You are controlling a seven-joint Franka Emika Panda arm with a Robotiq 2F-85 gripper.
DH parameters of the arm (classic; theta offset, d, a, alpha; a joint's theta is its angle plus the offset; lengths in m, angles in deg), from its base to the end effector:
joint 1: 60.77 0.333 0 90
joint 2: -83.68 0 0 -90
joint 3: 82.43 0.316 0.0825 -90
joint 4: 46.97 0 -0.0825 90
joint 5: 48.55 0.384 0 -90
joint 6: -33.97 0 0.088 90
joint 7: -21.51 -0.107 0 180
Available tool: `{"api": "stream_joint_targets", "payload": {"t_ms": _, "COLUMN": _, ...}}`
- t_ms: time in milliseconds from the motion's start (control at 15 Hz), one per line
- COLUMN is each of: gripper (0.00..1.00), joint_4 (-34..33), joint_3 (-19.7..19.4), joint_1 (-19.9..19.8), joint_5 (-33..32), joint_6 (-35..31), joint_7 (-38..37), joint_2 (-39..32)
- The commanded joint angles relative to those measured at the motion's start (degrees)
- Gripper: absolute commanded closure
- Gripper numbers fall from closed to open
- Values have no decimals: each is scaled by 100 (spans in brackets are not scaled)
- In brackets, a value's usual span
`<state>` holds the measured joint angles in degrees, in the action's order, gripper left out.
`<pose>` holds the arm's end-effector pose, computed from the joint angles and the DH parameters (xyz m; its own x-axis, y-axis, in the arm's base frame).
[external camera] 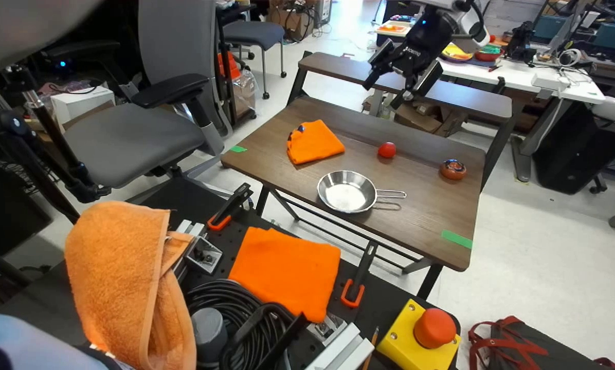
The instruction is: Move the pan slightly to the left
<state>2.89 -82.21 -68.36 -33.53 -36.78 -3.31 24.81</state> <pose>0.7066 -0.0585 0.2464 0.6356 -0.4119 -0.6530 -0.5232 -0.8518 0.0281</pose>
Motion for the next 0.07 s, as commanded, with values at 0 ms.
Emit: {"api": "stream_joint_targets", "payload": {"t_ms": 0, "gripper": 0, "joint_4": 67, "joint_3": 0, "joint_1": -1, "joint_5": 0, "joint_6": -8, "joint_7": 9, "joint_2": 35}}
